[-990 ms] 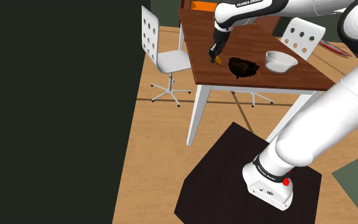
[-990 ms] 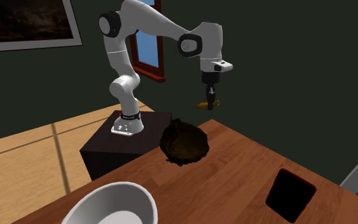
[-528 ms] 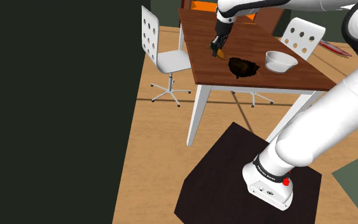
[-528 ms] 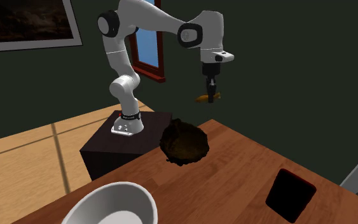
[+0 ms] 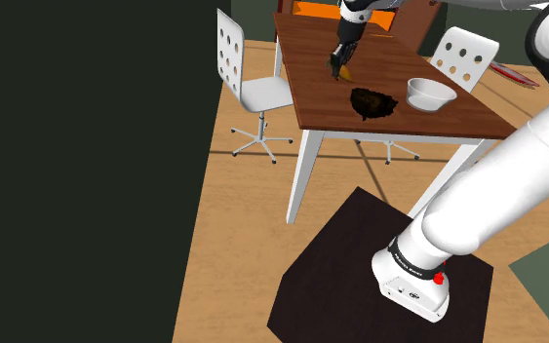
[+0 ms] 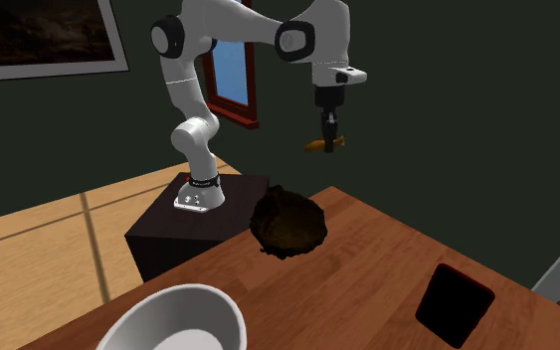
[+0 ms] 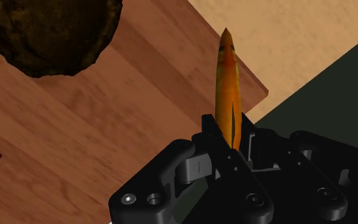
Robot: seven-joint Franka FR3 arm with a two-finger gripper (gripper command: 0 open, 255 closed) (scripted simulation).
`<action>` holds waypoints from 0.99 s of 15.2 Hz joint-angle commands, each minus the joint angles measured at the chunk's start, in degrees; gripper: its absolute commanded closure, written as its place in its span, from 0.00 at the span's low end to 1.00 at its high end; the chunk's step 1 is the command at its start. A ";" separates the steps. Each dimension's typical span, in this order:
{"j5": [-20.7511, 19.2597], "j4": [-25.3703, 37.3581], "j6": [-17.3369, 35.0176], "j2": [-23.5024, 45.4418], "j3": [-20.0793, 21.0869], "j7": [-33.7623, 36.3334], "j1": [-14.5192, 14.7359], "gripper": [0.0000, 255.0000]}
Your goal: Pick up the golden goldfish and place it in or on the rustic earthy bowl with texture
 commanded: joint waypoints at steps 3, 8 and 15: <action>-0.07 -0.41 0.22 -0.58 -2.96 -5.11 -2.16 1.00; 0.51 0.54 0.58 0.30 -7.18 -12.37 -5.02 1.00; 2.40 2.02 2.17 3.27 -12.03 -20.95 -8.23 1.00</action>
